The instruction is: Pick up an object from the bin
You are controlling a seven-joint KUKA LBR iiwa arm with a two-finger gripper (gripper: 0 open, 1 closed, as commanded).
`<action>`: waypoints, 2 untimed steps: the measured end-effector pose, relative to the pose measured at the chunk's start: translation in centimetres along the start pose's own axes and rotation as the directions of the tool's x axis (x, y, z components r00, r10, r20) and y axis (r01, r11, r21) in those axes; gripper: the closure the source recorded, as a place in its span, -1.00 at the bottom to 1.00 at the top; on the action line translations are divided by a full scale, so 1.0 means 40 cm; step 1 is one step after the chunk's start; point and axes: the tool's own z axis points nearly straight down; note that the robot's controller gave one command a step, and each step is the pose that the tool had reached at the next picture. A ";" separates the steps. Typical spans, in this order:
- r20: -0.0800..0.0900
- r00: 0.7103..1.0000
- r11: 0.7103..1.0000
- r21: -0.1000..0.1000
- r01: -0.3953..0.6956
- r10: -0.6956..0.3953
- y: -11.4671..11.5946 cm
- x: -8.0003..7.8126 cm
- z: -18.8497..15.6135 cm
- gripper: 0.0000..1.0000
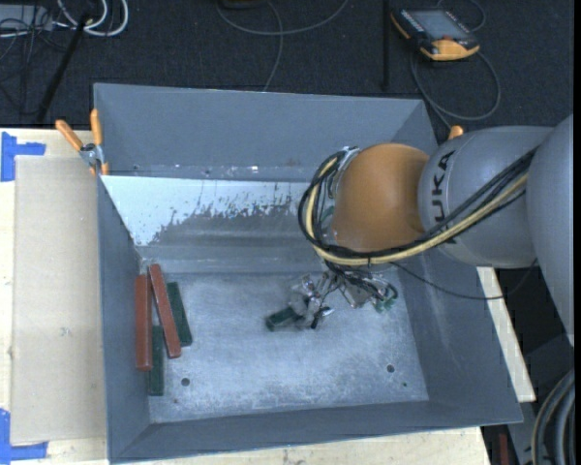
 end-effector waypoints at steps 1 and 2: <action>0.008 0.960 0.960 0.005 0.279 -0.279 0.014 -0.110 -0.240 1.00; 0.009 0.963 0.963 0.007 0.269 -0.269 0.033 -0.077 -0.414 1.00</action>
Offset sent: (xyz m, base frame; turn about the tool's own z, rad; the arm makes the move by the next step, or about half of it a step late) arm 0.0369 0.0215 0.0945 -0.2841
